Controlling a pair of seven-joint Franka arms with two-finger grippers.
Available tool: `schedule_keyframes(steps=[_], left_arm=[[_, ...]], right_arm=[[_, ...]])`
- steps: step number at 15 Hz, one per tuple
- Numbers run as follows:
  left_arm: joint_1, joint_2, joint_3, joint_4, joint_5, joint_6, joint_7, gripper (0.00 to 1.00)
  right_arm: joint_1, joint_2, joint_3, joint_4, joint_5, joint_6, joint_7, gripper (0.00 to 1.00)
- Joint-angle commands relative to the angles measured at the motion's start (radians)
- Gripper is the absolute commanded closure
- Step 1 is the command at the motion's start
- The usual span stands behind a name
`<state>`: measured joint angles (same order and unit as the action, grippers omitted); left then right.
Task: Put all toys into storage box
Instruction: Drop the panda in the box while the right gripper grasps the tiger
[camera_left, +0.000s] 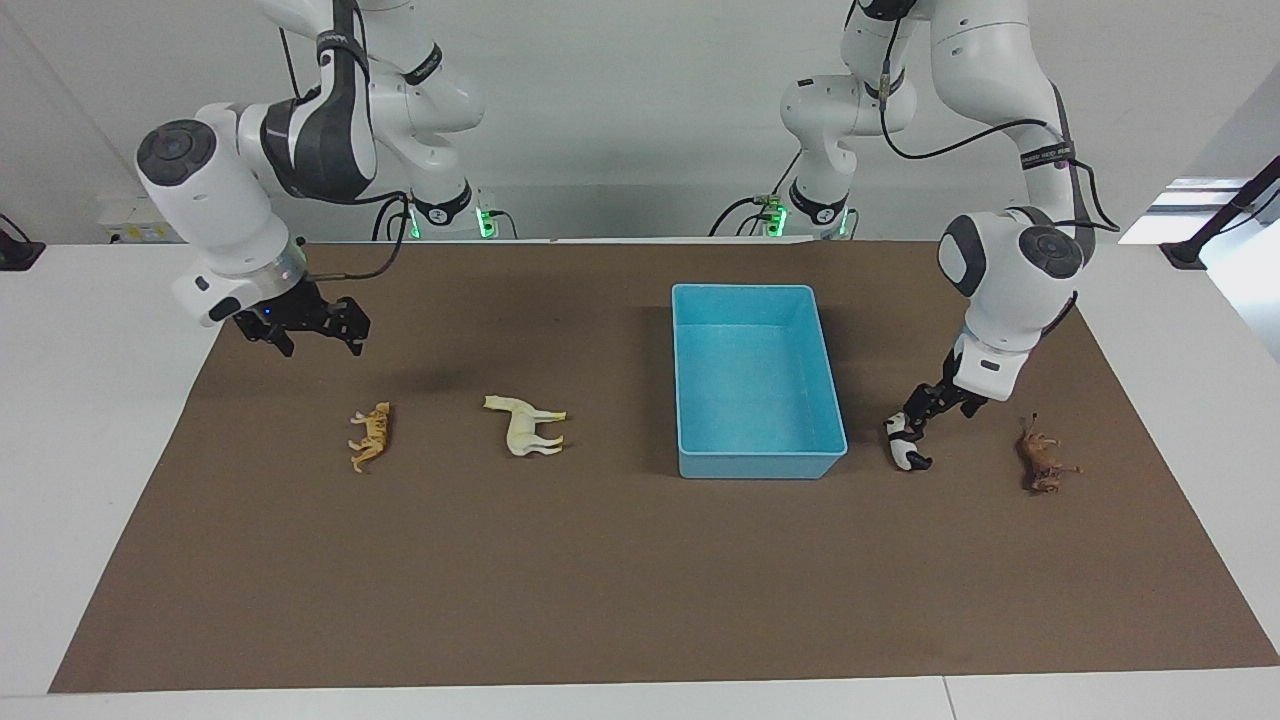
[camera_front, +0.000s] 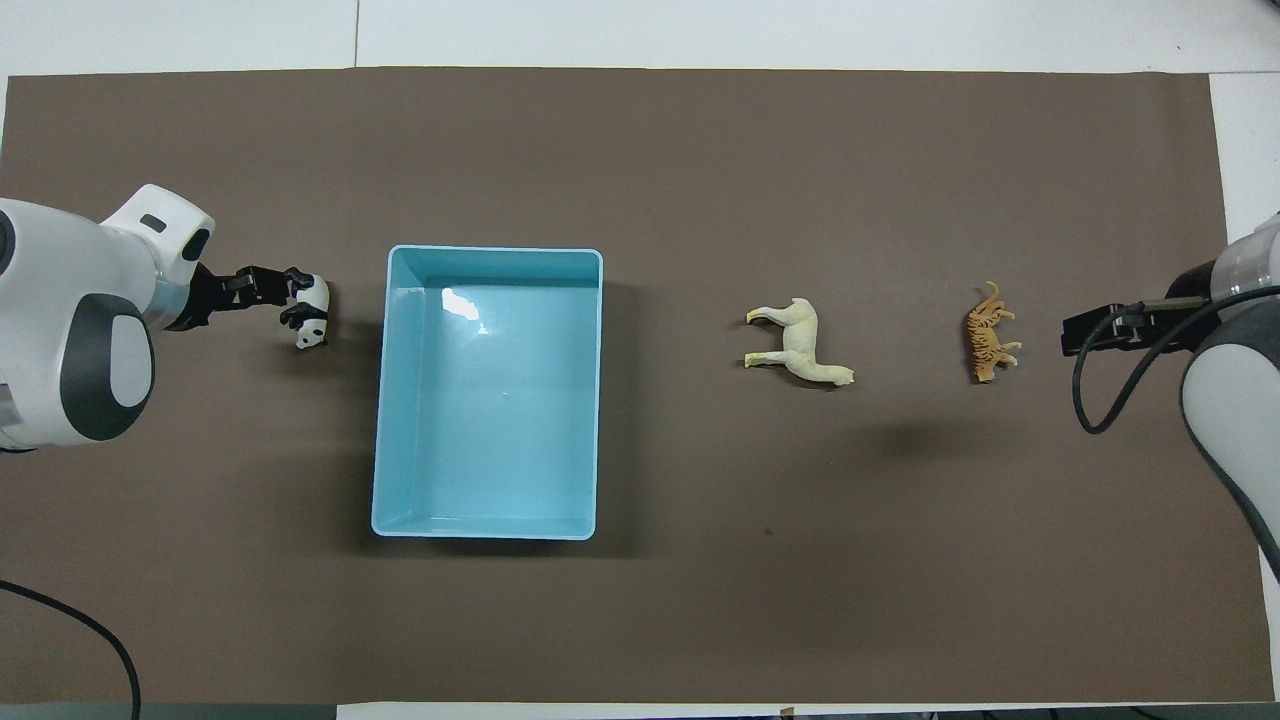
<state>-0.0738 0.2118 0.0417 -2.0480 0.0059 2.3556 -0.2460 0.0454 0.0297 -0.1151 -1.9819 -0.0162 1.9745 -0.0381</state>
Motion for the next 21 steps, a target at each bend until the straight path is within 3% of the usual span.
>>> schedule_keyframes(steps=[1, 6, 11, 14, 17, 18, 19, 20, 21], left_arm=[[-0.041, 0.050, 0.007, 0.012, -0.009, 0.042, -0.061, 0.00], [-0.040, 0.067, 0.007, -0.003, -0.007, 0.067, 0.007, 0.00], [-0.040, 0.084, 0.006, -0.023, -0.007, 0.088, -0.001, 0.00], [-0.040, 0.084, 0.006, -0.032, -0.007, 0.088, -0.001, 0.18], [-0.032, 0.084, 0.006, -0.031, -0.007, 0.077, 0.001, 0.57], [-0.034, 0.084, 0.006, -0.027, -0.009, 0.073, -0.001, 0.66], [-0.037, 0.084, 0.006, -0.018, -0.010, 0.053, -0.006, 0.69], [-0.040, 0.084, 0.006, 0.011, -0.015, 0.007, -0.009, 0.69], [-0.038, 0.084, 0.006, 0.056, -0.015, -0.060, -0.012, 0.69]], right_arm=[[-0.004, 0.030, 0.005, -0.066, 0.007, 0.125, 0.041, 0.00], [-0.001, 0.076, 0.005, -0.161, 0.006, 0.315, 0.058, 0.00], [-0.001, 0.153, 0.006, -0.167, 0.006, 0.403, 0.076, 0.00], [0.025, 0.208, 0.005, -0.167, 0.006, 0.463, 0.115, 0.00], [0.030, 0.223, 0.005, -0.167, 0.006, 0.478, 0.121, 0.00], [0.030, 0.223, 0.006, -0.167, 0.006, 0.478, 0.121, 0.00], [0.028, 0.223, 0.006, -0.167, 0.006, 0.478, 0.119, 0.00], [0.028, 0.225, 0.006, -0.167, 0.006, 0.478, 0.119, 0.06], [0.028, 0.225, 0.006, -0.167, 0.006, 0.478, 0.119, 0.25]])
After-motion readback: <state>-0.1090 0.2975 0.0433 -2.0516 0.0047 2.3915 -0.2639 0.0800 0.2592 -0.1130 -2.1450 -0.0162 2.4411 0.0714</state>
